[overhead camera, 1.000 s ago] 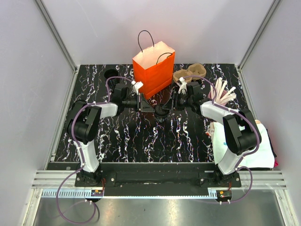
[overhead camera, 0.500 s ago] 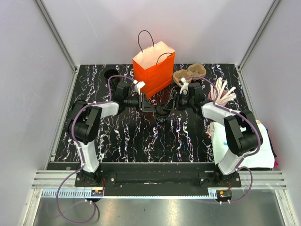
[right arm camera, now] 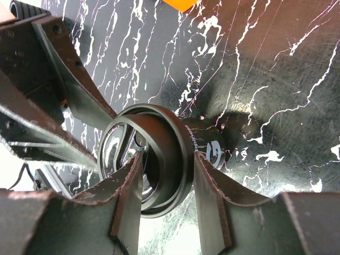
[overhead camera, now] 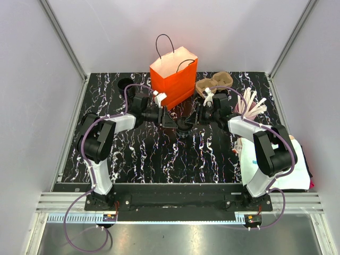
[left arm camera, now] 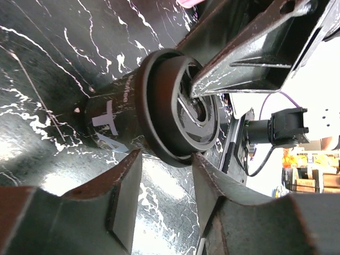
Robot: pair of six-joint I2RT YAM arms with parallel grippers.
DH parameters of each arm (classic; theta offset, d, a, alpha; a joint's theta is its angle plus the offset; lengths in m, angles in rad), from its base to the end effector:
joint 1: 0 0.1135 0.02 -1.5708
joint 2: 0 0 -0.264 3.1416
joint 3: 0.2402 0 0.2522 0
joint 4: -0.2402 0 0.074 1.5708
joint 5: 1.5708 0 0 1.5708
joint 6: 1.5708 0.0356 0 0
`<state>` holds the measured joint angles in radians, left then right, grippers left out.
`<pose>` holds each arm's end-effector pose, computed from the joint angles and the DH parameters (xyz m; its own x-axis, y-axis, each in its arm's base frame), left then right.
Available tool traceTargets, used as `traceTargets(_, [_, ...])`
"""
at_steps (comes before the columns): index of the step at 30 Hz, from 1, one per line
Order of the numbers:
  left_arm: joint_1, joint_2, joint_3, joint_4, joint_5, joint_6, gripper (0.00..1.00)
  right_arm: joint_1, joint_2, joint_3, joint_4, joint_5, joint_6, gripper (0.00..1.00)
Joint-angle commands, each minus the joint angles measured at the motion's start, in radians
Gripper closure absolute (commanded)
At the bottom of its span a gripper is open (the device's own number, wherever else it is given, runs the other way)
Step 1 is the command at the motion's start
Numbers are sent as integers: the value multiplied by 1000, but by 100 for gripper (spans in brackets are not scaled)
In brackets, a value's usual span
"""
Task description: Pack the takeout coffee
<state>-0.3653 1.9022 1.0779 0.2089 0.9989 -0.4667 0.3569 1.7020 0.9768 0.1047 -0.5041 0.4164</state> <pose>0.3559 -0.1682 0.1702 -0.8571 0.0671 -0.5108 0.5028 0.3252 -0.8009 0.3343 0.1430 0.1965 -0.7709 0.0905 -0.6305 -0.3962 0.7069 0.5859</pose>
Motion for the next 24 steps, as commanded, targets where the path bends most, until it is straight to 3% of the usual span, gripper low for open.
traceTargets(1, [-27,-63,17,-40,47,40,53,-9,25,-47,-112,145,-48,100])
traceTargets(17, [-64,-64,-16,-48,-14,5,53,-9,13,-59,-76,153,-37,100])
traceTargets(21, [-31,-98,-94,160,-19,-122,52,-12,10,-64,-73,157,-34,100])
traceTargets(24, [-11,-117,-122,190,-36,-155,50,-13,12,-67,-71,165,-28,100])
